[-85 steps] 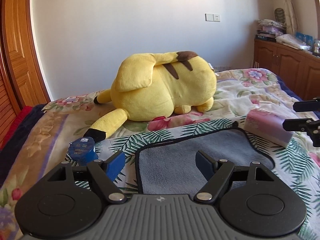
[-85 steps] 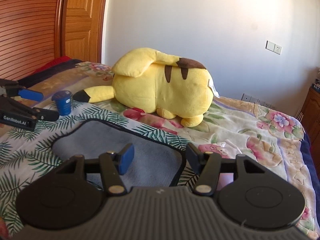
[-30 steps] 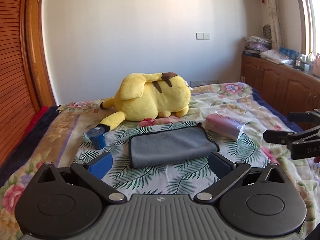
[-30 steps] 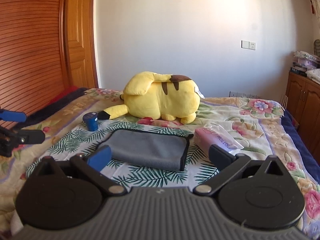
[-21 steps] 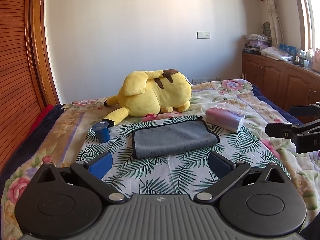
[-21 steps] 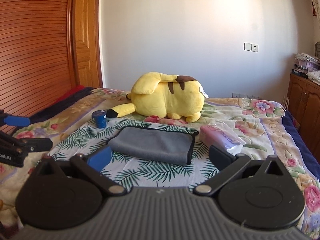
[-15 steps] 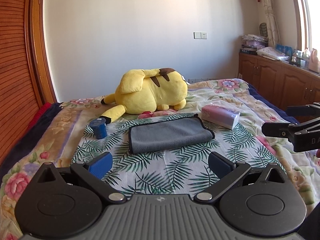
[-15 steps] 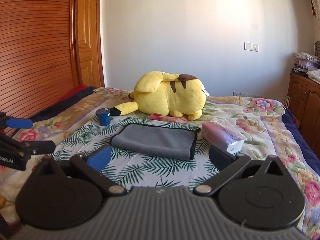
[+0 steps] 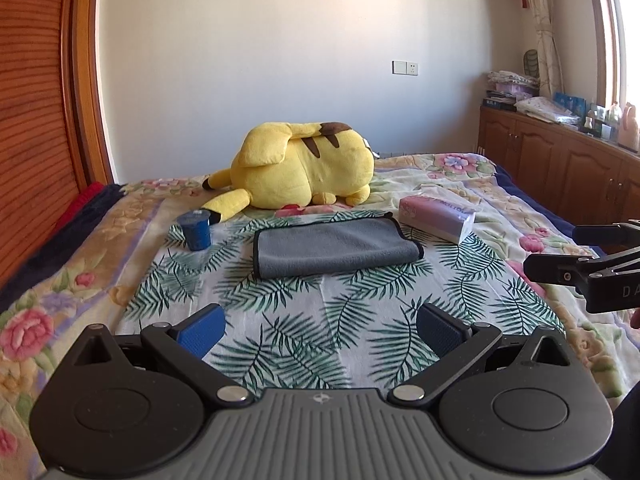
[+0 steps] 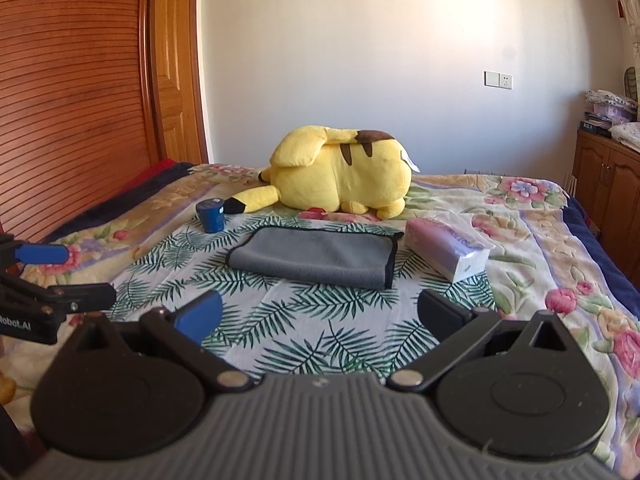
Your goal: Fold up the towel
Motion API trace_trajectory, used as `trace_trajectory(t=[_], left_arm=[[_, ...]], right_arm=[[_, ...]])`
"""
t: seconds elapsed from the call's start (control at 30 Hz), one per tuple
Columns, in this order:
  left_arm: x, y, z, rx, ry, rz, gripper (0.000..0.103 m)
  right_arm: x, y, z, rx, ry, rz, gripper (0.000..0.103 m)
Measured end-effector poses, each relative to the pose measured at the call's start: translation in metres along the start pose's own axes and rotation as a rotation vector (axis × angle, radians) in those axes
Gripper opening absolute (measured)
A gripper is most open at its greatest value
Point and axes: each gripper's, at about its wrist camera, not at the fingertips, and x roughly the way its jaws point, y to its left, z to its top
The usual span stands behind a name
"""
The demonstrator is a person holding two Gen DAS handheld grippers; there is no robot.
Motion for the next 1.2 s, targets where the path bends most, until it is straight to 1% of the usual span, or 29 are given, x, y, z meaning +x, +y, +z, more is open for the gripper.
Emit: trace_trajectory(t=[0.2,0.4,0.67,0.87,1.0,1.2], left_arm=[[-0.001,0.002,-0.020,-0.009,0.024,0.009,0.087],[0.000,0.003,-0.029,-0.028,0.025,0.014,0.087],[0.004,0.007,-0.037,-0.050,0.007,0.039,0.087],[0.003,0.009,-0.040,-0.040,-0.002,0.046,0.087],[0.002,0.009,-0.040,-0.035,-0.019,0.052,0.087],[-0.003,0.011,-0.038,-0.054,-0.053,0.055,0.087]], right_arm=[[-0.003,0.001,-0.012,0.001,0.015,-0.001,0.103],[-0.004,0.004,-0.021,0.006,0.025,0.001,0.103],[-0.005,0.003,-0.029,0.001,0.014,-0.017,0.103],[-0.006,0.000,-0.033,0.005,-0.004,-0.031,0.103],[-0.006,-0.004,-0.034,0.027,-0.013,-0.037,0.103],[-0.008,-0.008,-0.035,0.048,-0.035,-0.047,0.103]])
